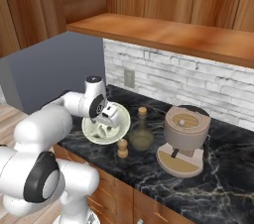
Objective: Retrieve the bottle and the shaker from the cabinet and place them next to the mixing bowl on the counter. Then add garlic from the fridge to the mixing bowl.
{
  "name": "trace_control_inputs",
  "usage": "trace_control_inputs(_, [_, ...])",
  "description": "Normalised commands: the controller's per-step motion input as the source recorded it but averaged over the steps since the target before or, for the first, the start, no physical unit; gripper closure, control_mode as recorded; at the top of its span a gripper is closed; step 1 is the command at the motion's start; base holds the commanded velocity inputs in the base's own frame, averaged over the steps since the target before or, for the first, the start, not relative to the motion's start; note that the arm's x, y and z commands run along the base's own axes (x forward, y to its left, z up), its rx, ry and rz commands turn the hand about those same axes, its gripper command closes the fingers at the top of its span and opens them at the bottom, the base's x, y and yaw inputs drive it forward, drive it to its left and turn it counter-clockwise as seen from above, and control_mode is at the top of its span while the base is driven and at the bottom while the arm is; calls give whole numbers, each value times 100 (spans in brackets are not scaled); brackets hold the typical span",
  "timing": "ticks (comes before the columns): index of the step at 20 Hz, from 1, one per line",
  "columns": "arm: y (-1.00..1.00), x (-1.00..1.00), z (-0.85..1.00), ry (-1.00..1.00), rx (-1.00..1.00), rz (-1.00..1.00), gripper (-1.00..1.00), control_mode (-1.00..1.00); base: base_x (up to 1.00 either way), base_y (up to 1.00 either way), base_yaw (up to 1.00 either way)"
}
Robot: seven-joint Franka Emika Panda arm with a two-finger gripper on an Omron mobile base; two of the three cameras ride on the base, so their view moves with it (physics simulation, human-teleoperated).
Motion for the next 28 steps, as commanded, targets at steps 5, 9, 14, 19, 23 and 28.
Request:
trace_control_inputs(5, [0, 3, 32, 0, 0, 0, -100, -100, 0, 0, 0])
trace_control_inputs(9, [0, 40, 32, 8, 1, 0, -100, -100, 0, 0, 0])
trace_control_inputs(14, [0, 5, 47, 1, 3, 1, -100, -100, 0, 0, 0])
trace_control_inputs(19, [7, -56, 4, -12, 0, 0, -100, -100, 0, 0, 0])
trace_control_inputs(23, [14, -83, 1, -19, -4, 0, -100, -100, 0, 0, 0])
trace_control_inputs(28, [1, -95, 39, -16, -1, 0, -100, -100, 0, 0, 0])
